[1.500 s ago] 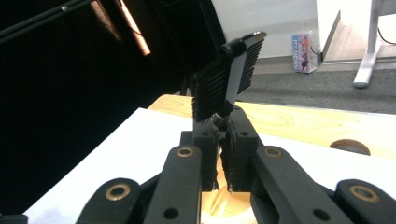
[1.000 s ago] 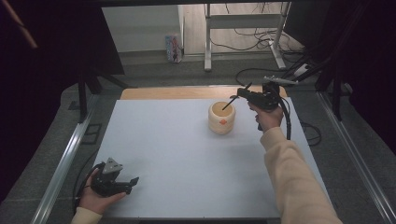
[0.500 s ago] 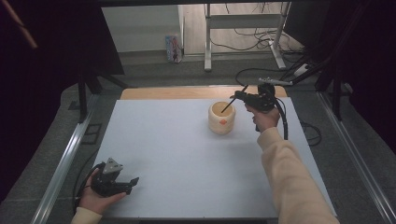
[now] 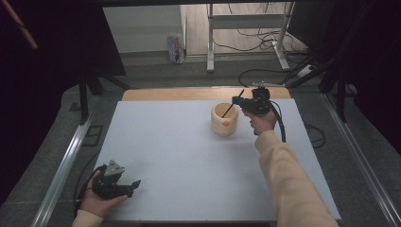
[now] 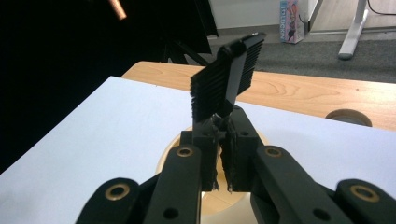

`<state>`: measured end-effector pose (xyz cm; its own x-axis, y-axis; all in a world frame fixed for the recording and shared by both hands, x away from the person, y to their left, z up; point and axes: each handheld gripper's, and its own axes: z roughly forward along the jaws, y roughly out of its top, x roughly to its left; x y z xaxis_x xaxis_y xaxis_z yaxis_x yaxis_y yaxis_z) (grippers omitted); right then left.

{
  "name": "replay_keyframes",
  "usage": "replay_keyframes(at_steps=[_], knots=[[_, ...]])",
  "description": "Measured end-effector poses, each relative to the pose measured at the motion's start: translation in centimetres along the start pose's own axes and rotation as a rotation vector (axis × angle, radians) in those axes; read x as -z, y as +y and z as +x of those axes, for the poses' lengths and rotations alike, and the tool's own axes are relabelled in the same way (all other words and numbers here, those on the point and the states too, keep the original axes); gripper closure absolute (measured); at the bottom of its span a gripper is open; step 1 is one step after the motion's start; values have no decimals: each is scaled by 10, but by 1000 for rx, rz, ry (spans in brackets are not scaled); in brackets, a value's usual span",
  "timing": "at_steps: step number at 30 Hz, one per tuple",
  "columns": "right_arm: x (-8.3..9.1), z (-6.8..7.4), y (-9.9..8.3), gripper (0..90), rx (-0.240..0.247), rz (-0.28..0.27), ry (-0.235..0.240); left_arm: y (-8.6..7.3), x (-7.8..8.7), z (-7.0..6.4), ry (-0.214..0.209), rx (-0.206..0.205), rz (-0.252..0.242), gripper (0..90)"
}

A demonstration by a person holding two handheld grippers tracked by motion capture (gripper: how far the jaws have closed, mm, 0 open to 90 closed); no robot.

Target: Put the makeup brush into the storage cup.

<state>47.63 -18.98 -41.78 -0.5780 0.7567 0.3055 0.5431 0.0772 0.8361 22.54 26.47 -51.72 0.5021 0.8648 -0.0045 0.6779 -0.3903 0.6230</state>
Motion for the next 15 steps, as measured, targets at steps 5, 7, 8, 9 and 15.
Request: replay_keyframes(at_steps=[5,7,8,9,15], knots=[[-2,1,-1,846,5,10,7,0,0,0,-1,0,-1,194],[-2,1,-1,846,5,7,8,0,0,0,0,5,-1,194],[-2,1,-1,845,4,7,10,0,0,0,0,5,-1,194],[-2,1,-1,842,4,8,14,0,0,0,-1,2,1,193],[-1,4,-3,379,23,10,-4,0,1,0,0,-11,8,193]])
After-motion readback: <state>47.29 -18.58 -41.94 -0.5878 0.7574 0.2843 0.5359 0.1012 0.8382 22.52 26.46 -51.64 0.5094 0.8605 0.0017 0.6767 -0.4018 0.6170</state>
